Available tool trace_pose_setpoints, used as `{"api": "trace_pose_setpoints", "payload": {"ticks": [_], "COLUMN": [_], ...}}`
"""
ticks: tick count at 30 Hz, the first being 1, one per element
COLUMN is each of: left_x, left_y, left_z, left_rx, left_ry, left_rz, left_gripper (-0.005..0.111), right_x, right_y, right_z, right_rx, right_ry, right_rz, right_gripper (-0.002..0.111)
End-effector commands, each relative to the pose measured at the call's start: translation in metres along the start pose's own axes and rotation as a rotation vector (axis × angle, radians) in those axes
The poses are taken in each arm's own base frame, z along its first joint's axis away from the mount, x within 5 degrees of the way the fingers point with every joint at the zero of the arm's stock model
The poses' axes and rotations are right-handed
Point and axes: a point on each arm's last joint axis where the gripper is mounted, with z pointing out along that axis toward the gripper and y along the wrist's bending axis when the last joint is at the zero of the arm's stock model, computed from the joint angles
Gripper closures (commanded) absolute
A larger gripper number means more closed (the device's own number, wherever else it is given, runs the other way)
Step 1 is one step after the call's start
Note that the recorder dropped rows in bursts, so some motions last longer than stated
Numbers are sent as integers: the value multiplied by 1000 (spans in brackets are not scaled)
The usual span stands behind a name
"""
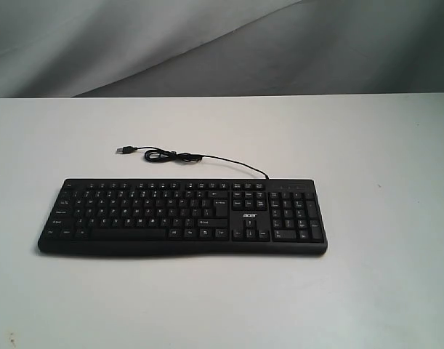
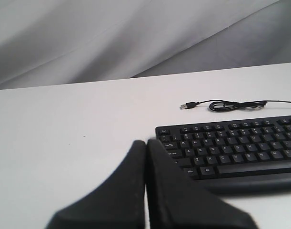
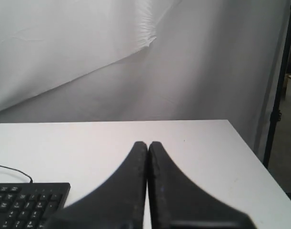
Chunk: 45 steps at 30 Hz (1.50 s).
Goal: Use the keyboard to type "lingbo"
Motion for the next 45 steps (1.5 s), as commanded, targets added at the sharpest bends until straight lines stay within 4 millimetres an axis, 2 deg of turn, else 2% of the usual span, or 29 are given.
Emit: {"api": "trace_pose_setpoints", "payload": {"ticks": [1, 6, 12, 45], "left_x": [1, 1, 1, 1], "left_y": [0, 0, 0, 0], "left_z": [0, 0, 0, 0], "left_rx": [1, 1, 1, 1], "left_ry": [-3, -3, -3, -3], "left_rz": [-12, -12, -12, -12], "left_gripper": [106, 106, 106, 106], "right_x": [29, 56, 68, 67], "right_y": [-2, -2, -1, -2], "right_z": [11, 17, 18, 18], "right_rx": [16, 19, 12, 11], "right_ry": [34, 101, 175, 174], "right_rz": [17, 27, 26, -7], "right_gripper": [108, 108, 108, 108]}}
